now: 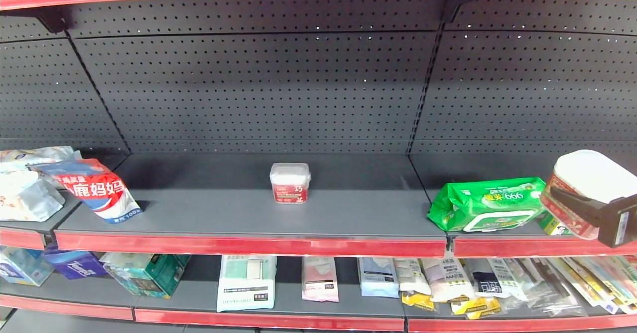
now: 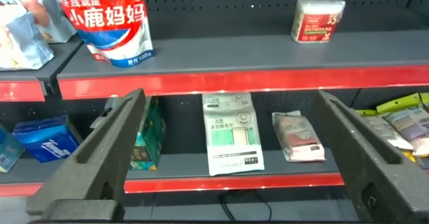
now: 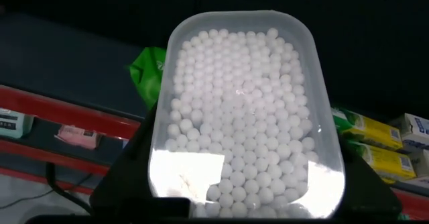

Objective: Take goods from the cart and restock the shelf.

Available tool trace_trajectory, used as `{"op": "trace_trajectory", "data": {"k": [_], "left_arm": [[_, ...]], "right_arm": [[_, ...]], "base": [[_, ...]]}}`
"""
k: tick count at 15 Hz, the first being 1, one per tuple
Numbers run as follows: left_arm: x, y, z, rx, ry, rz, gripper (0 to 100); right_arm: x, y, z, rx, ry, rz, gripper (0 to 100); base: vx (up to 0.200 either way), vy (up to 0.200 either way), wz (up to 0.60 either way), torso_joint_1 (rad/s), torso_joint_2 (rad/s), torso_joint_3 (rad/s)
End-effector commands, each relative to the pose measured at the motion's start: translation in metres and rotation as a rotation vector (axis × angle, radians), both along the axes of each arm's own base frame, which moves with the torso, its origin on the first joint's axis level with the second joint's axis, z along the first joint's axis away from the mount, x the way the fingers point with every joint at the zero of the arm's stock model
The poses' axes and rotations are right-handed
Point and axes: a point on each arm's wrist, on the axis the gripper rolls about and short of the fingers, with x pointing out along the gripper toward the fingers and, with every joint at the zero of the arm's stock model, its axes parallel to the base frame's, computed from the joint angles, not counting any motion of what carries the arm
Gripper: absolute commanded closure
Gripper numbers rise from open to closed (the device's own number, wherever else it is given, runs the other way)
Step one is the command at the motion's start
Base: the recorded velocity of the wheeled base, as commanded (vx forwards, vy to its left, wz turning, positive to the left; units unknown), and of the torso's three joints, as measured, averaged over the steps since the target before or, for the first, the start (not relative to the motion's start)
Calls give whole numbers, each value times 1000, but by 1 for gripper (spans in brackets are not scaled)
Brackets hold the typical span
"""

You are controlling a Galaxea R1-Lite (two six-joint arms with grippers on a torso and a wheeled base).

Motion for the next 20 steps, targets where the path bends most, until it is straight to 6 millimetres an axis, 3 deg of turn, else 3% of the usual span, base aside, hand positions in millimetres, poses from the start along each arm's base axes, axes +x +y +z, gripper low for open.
{"op": "trace_trajectory", "data": {"k": [1, 11, 14, 20], "left_arm": [[0, 0, 0, 0, -8, 2, 0], [0, 0, 0, 0, -8, 6, 0], [0, 0, 0, -8, -6, 5, 0], [0, 0, 0, -11, -6, 5, 0]], "right_arm": [[-4, 0, 0, -2, -8, -1, 100], [-3, 0, -1, -5, -1, -3, 100], [-2, 0, -2, -5, 3, 0, 100], [-1, 1, -3, -6, 8, 5, 100]], "base": [[0, 0, 0, 0, 0, 0], [0, 0, 0, 0, 0, 0], [200, 0, 0, -1, -1, 4], [0, 0, 0, 0, 0, 0]]}}
